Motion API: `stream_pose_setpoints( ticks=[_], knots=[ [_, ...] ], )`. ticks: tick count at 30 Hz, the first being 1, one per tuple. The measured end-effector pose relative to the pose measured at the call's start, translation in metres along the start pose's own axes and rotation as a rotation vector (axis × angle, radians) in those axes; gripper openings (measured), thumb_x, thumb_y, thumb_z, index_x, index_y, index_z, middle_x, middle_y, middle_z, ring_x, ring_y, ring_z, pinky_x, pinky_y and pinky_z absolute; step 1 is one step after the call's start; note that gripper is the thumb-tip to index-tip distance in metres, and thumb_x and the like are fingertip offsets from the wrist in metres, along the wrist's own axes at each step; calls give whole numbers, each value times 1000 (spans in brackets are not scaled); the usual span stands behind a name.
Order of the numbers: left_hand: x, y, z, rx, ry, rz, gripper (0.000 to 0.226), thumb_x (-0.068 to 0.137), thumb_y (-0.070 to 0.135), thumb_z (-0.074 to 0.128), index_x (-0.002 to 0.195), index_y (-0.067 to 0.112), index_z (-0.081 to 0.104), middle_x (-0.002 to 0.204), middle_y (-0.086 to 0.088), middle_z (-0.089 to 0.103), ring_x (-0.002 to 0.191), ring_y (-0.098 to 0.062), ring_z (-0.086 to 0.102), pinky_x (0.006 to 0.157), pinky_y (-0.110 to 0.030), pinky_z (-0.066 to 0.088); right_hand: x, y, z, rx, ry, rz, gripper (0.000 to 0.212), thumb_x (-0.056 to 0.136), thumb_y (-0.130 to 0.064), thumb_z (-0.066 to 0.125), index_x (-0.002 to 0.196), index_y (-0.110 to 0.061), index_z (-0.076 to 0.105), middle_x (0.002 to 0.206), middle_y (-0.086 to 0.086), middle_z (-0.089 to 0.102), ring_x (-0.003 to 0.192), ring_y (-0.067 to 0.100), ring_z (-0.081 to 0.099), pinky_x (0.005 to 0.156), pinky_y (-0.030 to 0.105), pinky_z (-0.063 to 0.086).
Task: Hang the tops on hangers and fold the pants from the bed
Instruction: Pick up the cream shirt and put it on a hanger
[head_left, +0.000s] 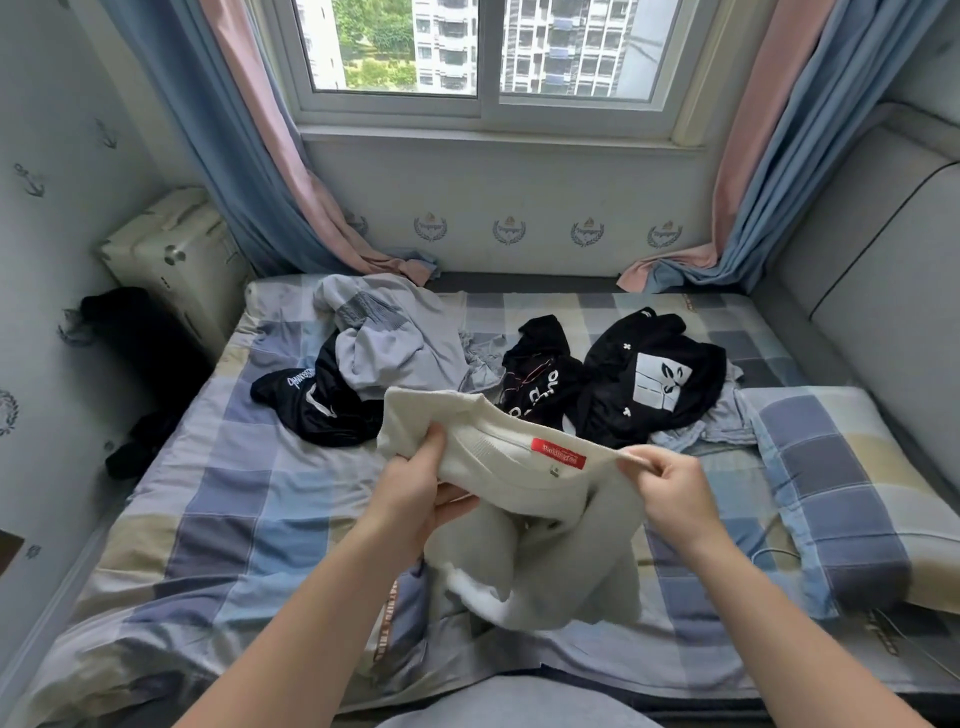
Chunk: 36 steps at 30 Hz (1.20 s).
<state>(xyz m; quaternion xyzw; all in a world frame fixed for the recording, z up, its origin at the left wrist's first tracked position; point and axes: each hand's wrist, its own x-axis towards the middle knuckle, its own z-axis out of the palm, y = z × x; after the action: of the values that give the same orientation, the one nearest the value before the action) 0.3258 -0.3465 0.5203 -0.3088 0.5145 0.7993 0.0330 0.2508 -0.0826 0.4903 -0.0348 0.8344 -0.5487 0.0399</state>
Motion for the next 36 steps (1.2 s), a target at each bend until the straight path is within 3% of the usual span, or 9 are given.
stream_pose_setpoints(
  ticks=[3,7,11,15,19,23,26,32,36],
  knots=[
    [4,-19,0,185,-20,-125,36,104,44,48,109,13,65,93,-4,79,83,-20,77,69,-33,58,9,-34,-23,43,51,-108,55,89,9,54,75,-38,78,70,-13,73,60,-5,58,53,11,44],
    [-3,-38,4,548,-190,-146,32,105,41,46,106,25,73,99,5,78,84,-14,73,72,-26,49,19,-72,-41,72,97,-201,39,93,0,62,73,-30,77,67,-8,72,61,2,58,56,13,45],
    [-6,-33,18,620,-143,214,8,95,31,67,100,25,71,104,-1,72,84,-11,68,69,-18,47,12,-98,-44,29,-28,-291,29,93,-3,66,78,-25,78,79,-6,75,76,3,64,73,13,46],
    [-8,-16,35,778,-79,654,58,78,40,83,129,29,57,127,10,51,117,-9,49,100,-25,40,4,-120,-52,34,-136,-340,26,93,-7,67,80,-27,79,78,-1,73,75,7,61,72,20,47],
    [-2,-6,61,925,-261,713,78,77,43,83,144,32,45,153,11,36,143,-7,27,120,-30,23,-2,-136,-63,38,-325,-348,15,91,-18,72,78,-24,78,73,6,67,71,12,56,68,26,45],
    [3,-11,83,887,-492,676,34,84,28,79,116,31,66,115,14,68,115,-6,58,107,-38,42,0,-136,-78,16,-417,-345,17,85,-32,69,71,-26,76,63,15,49,63,24,40,59,35,33],
    [8,-25,87,1008,-528,587,18,85,34,78,99,41,67,85,15,63,84,1,56,88,-35,49,4,-127,-92,33,-397,-356,18,86,-30,69,69,-25,74,63,5,45,64,19,37,59,28,33],
    [21,-40,107,1196,-501,692,73,75,41,85,133,58,43,149,19,33,140,-13,25,117,-38,26,12,-114,-123,46,-598,-350,20,89,-32,69,71,-24,73,63,-8,48,62,11,38,58,19,33],
    [23,-50,142,1176,-717,636,31,73,29,74,97,25,54,103,19,62,107,-16,57,95,-47,48,23,-107,-149,26,-617,-329,21,88,-29,70,75,-14,74,64,3,52,63,21,40,59,35,32]
  ],
)
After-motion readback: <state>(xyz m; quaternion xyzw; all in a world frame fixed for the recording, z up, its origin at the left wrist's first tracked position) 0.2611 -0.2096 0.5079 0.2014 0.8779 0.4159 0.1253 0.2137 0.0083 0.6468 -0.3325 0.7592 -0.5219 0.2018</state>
